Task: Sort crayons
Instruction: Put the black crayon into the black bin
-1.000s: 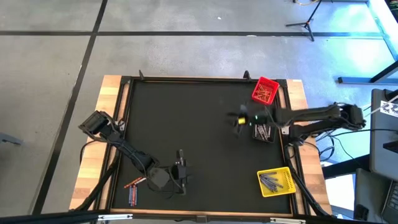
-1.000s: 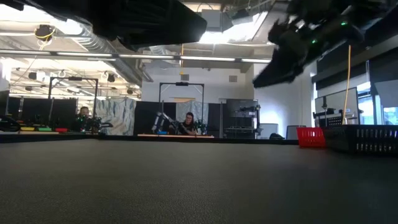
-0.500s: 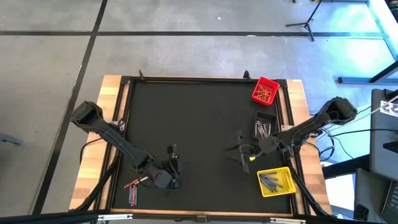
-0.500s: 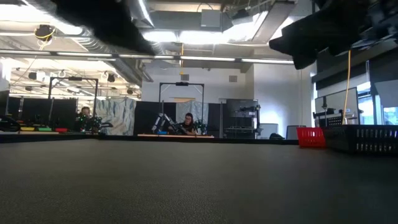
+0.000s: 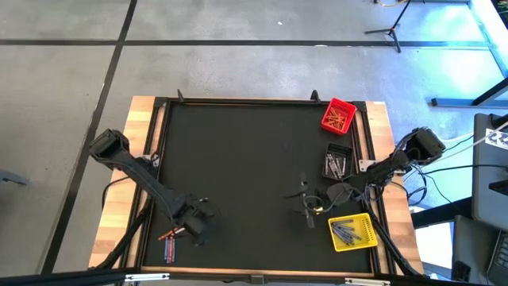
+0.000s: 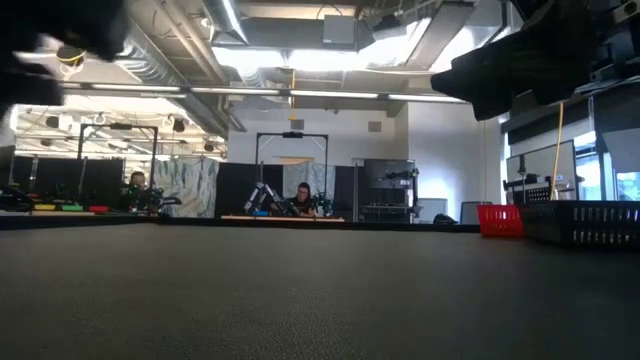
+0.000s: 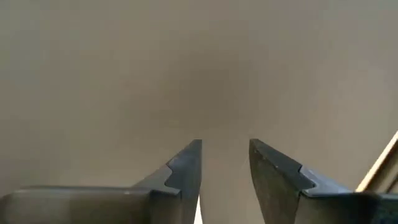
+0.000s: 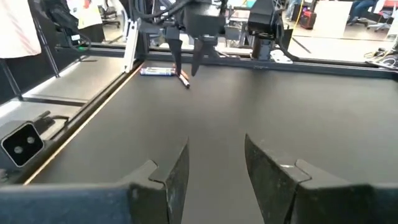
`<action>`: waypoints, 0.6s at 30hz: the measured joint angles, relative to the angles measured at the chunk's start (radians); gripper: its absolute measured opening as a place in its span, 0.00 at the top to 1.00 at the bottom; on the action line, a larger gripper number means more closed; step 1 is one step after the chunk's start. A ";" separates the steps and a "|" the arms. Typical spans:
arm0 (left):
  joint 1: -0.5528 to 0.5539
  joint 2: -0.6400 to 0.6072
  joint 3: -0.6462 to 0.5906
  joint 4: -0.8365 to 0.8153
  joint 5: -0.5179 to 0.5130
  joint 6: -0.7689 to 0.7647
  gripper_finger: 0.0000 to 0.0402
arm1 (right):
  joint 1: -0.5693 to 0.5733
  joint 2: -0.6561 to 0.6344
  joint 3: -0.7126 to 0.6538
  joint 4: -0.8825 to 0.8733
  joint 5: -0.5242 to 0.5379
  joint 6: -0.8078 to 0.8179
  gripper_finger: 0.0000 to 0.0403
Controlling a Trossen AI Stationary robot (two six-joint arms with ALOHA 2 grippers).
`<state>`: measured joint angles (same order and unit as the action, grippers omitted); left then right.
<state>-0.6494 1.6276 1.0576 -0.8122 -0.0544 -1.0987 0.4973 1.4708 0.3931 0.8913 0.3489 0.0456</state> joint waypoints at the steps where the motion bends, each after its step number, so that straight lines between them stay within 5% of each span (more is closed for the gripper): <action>1: -0.012 0.000 0.000 -0.018 0.017 -0.033 0.69 | 0.000 0.000 0.000 0.000 0.000 0.000 0.62; 18: -0.120 0.004 -0.125 0.037 0.072 -0.256 0.69 | 0.000 0.000 0.000 -0.006 0.001 -0.006 0.62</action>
<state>-0.7694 1.6318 0.9326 -0.7753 0.0177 -1.3544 0.4973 1.4704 0.3931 0.8856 0.3500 0.0399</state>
